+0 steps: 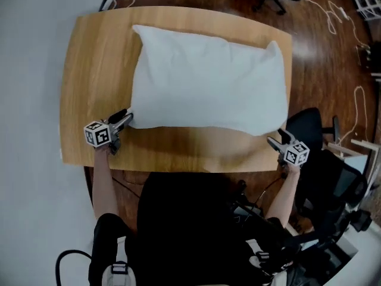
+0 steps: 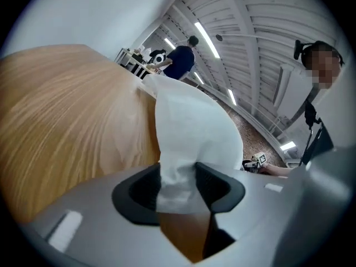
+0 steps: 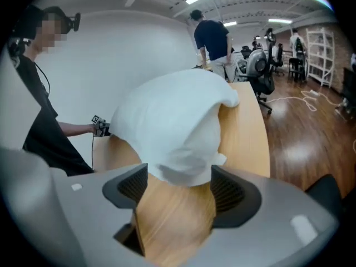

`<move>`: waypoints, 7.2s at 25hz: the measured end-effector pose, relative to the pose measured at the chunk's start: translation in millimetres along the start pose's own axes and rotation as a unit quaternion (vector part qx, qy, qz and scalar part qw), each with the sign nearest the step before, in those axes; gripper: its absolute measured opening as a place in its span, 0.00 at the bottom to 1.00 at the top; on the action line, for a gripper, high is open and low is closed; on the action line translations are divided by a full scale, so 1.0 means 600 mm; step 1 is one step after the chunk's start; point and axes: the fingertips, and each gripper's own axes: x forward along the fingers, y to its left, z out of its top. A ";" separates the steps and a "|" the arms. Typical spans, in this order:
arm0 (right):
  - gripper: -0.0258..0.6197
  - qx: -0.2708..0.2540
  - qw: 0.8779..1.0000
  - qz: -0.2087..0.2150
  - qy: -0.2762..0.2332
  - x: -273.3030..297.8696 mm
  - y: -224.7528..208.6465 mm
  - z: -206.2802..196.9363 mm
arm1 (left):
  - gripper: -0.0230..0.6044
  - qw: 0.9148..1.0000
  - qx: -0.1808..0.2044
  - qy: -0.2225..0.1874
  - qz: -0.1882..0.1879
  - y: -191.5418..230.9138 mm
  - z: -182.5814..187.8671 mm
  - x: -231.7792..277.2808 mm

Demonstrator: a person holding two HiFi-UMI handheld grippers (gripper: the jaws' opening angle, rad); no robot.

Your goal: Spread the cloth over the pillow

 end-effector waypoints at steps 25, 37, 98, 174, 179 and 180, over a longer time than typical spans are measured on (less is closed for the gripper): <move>0.04 0.057 0.988 -0.141 -0.023 -0.064 0.021 0.003 | 0.06 0.994 -0.058 -0.079 -0.041 -0.099 -0.104 -0.052; 0.23 0.015 0.997 -0.055 -0.050 0.010 0.055 0.044 | 0.06 0.996 -0.028 -0.078 -0.035 -0.107 -0.114 -0.002; 0.26 0.134 0.988 0.036 -0.074 0.271 -0.259 0.539 | 0.56 0.991 0.055 0.050 0.113 0.090 0.449 0.360; 0.27 0.159 0.953 -0.243 -0.089 0.047 -0.024 -0.015 | 0.04 0.982 0.028 -0.182 -0.050 -0.187 -0.062 0.004; 0.21 0.180 0.954 -0.115 -0.209 0.034 0.093 -0.022 | 0.04 0.970 0.025 -0.241 -0.021 -0.250 -0.095 -0.058; 0.21 0.159 0.958 -0.054 -0.231 0.033 0.155 0.000 | 0.04 0.967 0.026 -0.253 -0.025 -0.286 -0.095 -0.060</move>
